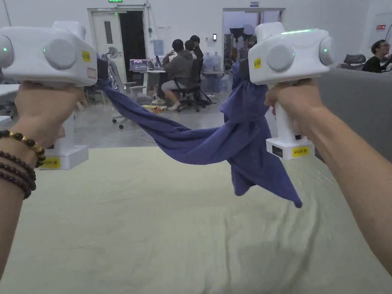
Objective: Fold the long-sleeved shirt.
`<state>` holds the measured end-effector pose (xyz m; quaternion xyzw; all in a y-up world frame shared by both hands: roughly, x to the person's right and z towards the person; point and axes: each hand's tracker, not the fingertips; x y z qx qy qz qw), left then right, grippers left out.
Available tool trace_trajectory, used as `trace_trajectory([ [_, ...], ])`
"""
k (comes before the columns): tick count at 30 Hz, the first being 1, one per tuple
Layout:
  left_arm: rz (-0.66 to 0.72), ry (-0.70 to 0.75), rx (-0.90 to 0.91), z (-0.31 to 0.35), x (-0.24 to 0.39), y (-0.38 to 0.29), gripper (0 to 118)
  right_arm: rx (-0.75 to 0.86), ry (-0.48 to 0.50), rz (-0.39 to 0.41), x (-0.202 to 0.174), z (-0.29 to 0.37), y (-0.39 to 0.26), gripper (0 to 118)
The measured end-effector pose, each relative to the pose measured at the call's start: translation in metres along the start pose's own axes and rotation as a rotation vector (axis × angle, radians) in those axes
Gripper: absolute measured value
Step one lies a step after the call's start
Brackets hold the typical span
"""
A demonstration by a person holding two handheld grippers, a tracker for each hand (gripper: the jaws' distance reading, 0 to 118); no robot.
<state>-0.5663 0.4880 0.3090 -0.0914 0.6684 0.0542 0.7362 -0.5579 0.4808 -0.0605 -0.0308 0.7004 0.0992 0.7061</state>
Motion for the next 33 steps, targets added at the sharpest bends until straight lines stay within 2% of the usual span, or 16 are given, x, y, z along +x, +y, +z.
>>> trace_trajectory([
  [4,-0.007,-0.03,-0.027,-0.011,0.003,-0.035,17,-0.063,-0.001,-0.072,0.011,-0.01,-0.042,13],
  [8,0.015,-0.072,-0.159,-0.035,0.018,-0.107,17,-0.204,0.02,-0.125,0.008,-0.036,-0.119,13],
  [14,0.051,-0.084,-0.366,-0.058,0.04,-0.247,17,-0.432,0.026,-0.14,-0.019,-0.057,-0.266,13],
  [18,0.031,-0.082,-0.418,-0.059,0.042,-0.294,17,-0.486,0.024,-0.115,-0.026,-0.052,-0.306,13],
  [22,0.022,-0.068,-0.403,-0.024,0.036,-0.31,17,-0.44,0.032,-0.137,-0.017,-0.018,-0.306,13],
  [25,0.044,-0.073,-0.492,0.007,0.029,-0.332,17,-0.449,0.041,-0.121,-0.017,0.034,-0.321,13],
  [27,0.005,-0.108,-0.559,0.03,0.03,-0.349,17,-0.468,0.043,-0.103,-0.019,0.067,-0.342,13],
  [30,-0.068,-0.134,-0.626,0.062,0.025,-0.392,17,-0.564,0.067,-0.129,-0.026,0.118,-0.39,13],
  [32,-0.05,-0.173,-0.69,0.081,0.02,-0.418,17,-0.653,0.099,-0.153,-0.032,0.141,-0.426,13],
  [33,-0.032,-0.175,-0.719,0.086,0.018,-0.428,17,-0.692,0.109,-0.138,-0.04,0.153,-0.435,13],
])
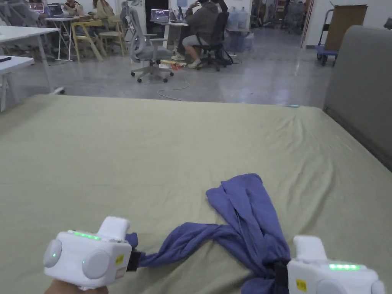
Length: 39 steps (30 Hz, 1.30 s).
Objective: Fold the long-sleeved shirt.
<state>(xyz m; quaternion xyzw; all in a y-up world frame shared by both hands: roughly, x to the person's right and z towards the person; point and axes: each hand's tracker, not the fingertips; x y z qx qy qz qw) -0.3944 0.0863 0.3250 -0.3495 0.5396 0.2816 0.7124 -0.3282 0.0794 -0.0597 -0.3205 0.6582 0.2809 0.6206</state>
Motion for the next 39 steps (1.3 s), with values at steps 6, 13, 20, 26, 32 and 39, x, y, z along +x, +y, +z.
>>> trace_trajectory([
  [6,0.018,-0.014,0.033,-0.002,0.0,-0.032,71,-0.002,-0.044,0.042,-0.003,-0.014,-0.018,36],
  [13,0.026,0.026,0.185,0.024,-0.005,-0.016,116,0.212,-0.089,0.073,-0.004,0.049,0.027,118],
  [20,0.058,-0.005,0.194,0.022,0.0,-0.011,0,0.161,-0.065,0.036,0.0,0.041,0.023,0],
  [26,0.015,-0.013,0.168,0.017,0.015,0.008,0,0.068,-0.119,0.071,0.005,0.009,0.001,89],
  [32,-0.028,-0.062,0.183,-0.01,0.034,0.056,0,0.015,-0.128,0.013,0.02,-0.025,-0.009,62],
  [39,-0.083,-0.193,0.203,-0.075,0.104,0.154,44,-0.069,-0.078,-0.037,0.03,-0.059,-0.011,17],
])
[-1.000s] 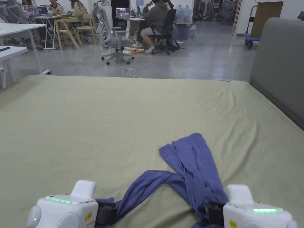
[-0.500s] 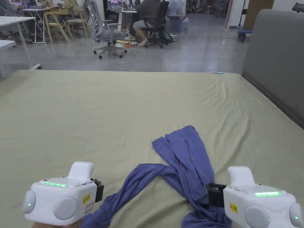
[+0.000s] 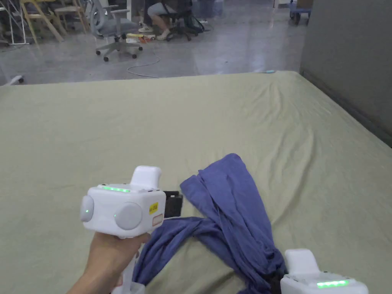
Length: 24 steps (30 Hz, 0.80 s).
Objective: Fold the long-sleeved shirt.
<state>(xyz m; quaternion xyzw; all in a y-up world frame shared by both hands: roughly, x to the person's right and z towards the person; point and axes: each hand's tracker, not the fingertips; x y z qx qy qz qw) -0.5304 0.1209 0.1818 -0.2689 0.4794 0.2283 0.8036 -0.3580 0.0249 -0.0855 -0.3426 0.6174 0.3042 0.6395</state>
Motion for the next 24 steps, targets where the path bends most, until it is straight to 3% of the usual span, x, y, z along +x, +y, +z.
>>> trace_trajectory([
  [1,-0.022,-0.009,-0.052,-0.026,0.007,0.012,106,0.009,0.006,-0.013,0.007,-0.005,-0.005,3],
  [2,-0.057,0.025,-0.126,-0.046,0.013,0.018,118,0.01,0.0,-0.013,0.008,-0.006,-0.007,2],
  [5,-0.125,0.043,-0.132,-0.12,0.036,0.049,115,0.013,-0.006,-0.003,0.006,-0.002,-0.009,2],
  [9,-0.074,0.092,-0.242,-0.201,0.028,0.082,115,0.005,-0.026,0.02,0.0,0.0,-0.01,2],
  [11,-0.046,0.116,-0.323,-0.231,0.03,0.067,104,0.005,-0.032,0.029,0.0,0.001,-0.01,2],
  [13,-0.063,0.107,-0.439,-0.242,0.036,0.058,67,0.006,-0.031,0.032,-0.001,0.002,-0.01,2],
  [14,-0.058,0.099,-0.37,-0.223,0.044,0.056,45,0.007,-0.028,0.028,0.0,0.003,-0.009,2],
  [15,-0.099,0.145,-0.215,-0.21,0.05,0.066,9,0.006,-0.024,0.025,0.001,0.002,-0.009,2],
  [16,-0.08,0.077,-0.221,-0.2,0.056,0.069,9,0.006,-0.017,0.019,0.003,0.003,-0.008,2],
  [18,-0.137,0.102,-0.19,-0.191,0.052,0.078,9,0.007,0.004,0.013,0.007,0.008,-0.005,2],
  [19,-0.049,0.01,-0.37,-0.184,0.051,0.073,9,0.017,0.021,-0.001,0.012,0.015,-0.002,2],
  [24,0.003,0.033,-0.158,-0.097,0.012,0.107,9,0.221,0.072,-0.061,0.035,0.062,0.032,1],
])
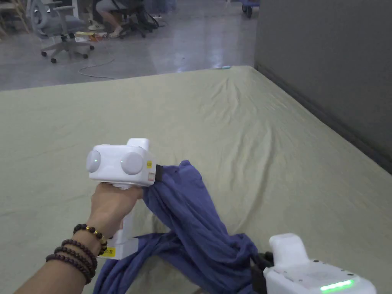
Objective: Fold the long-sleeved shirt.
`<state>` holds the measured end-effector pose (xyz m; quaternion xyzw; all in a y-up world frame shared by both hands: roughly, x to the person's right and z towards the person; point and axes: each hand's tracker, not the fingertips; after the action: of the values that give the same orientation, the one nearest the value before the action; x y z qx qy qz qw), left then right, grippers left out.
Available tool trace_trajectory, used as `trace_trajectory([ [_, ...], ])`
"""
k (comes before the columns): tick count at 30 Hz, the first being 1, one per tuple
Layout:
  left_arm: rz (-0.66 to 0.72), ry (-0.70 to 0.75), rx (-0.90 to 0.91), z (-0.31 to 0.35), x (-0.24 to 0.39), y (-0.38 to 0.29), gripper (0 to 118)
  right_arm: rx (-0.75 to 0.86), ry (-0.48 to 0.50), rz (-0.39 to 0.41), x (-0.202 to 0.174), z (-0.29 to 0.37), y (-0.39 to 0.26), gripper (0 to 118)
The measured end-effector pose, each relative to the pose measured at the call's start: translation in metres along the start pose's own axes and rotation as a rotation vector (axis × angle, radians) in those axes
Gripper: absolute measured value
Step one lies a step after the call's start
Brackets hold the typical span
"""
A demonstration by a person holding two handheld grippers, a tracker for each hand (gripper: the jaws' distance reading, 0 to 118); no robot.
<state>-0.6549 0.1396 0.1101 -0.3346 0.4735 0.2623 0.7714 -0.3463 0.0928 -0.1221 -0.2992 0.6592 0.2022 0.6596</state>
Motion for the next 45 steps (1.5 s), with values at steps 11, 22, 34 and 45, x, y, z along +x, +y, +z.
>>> trace_trajectory([
  [11,0.181,0.096,0.406,0.237,-0.105,0.054,9,0.388,0.027,0.195,-0.054,0.054,0.261,1],
  [22,0.273,0.142,0.588,0.35,-0.13,0.13,9,0.534,0.065,0.178,-0.112,0.081,0.466,1],
  [34,0.261,0.136,0.573,0.312,-0.127,0.133,9,0.511,0.013,0.185,-0.101,0.044,0.44,1],
  [45,0.483,0.072,0.201,0.112,-0.155,-0.024,9,0.082,0.017,0.104,-0.059,-0.127,0.252,1],
])
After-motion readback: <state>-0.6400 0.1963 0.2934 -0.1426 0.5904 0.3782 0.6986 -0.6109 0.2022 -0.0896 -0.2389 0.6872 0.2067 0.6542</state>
